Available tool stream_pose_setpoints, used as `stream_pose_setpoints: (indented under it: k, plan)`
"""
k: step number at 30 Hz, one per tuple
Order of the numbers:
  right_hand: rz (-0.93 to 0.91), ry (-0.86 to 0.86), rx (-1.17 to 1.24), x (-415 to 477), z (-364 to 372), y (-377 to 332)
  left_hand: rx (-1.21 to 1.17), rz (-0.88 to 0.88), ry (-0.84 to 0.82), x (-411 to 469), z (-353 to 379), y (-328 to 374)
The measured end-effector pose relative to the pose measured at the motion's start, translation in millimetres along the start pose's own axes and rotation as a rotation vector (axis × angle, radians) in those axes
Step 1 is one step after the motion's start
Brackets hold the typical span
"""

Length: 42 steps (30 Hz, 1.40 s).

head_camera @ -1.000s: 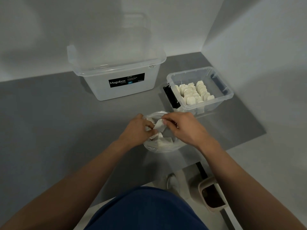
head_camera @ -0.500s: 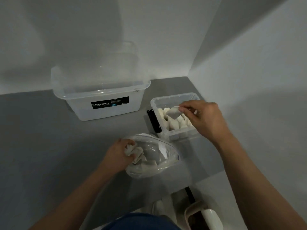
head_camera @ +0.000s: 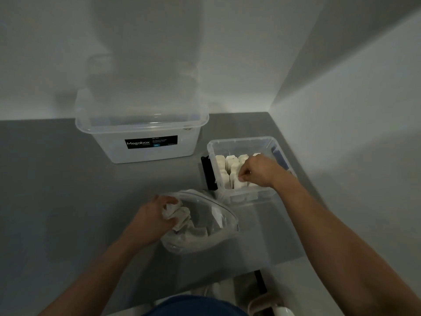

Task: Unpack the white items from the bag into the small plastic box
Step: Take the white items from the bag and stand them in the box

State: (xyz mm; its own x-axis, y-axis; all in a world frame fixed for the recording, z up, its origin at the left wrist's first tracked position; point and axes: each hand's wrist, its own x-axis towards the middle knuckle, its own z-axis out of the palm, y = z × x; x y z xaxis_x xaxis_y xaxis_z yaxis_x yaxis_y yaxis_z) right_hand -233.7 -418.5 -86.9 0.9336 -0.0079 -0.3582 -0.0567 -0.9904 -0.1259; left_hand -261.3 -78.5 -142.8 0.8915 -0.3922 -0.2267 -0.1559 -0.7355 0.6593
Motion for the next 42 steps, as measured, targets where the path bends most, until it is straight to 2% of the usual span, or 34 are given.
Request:
stream_pose_setpoints:
  k: [7,10,15,18,21,24,27,33,39,42]
  plan:
    - [-0.014,0.036,-0.038,-2.5,-3.5,-0.7,0.014,0.002,-0.011,1.1,3.3,1.4]
    - [-0.019,0.14,0.013,-25.0,-19.3,-7.9,0.04,0.02,-0.016,1.4,3.2,0.4]
    - [-0.069,0.372,0.437,-93.9,-20.6,-52.9,0.081,0.071,-0.031,-3.0,-1.1,-1.5]
    - [-0.187,0.304,0.686,-119.5,3.5,-99.7,0.1,0.113,-0.032,-4.4,-2.0,-0.8]
    - [-0.237,0.128,0.516,-109.0,46.8,-132.1,0.113,0.176,-0.025,-8.2,-1.5,1.0]
    - [-0.172,0.095,0.237,-84.7,92.3,-139.0,0.128,0.26,-0.017,-11.1,-1.8,2.3]
    - [-0.059,0.077,0.074,-74.6,112.0,-135.2,0.182,0.32,-0.061,-10.0,-0.5,-2.4]
    - [-0.015,-0.013,0.109,-74.5,121.2,-142.0,0.171,0.297,-0.199,-9.4,0.1,-10.0]
    - [0.044,0.008,0.156,-76.9,125.3,-146.3,0.137,0.342,-0.204,-8.3,-2.8,-10.5]
    - [0.055,0.052,0.265,-84.7,116.5,-145.4,0.127,0.348,-0.191,-5.3,-5.2,-13.7]
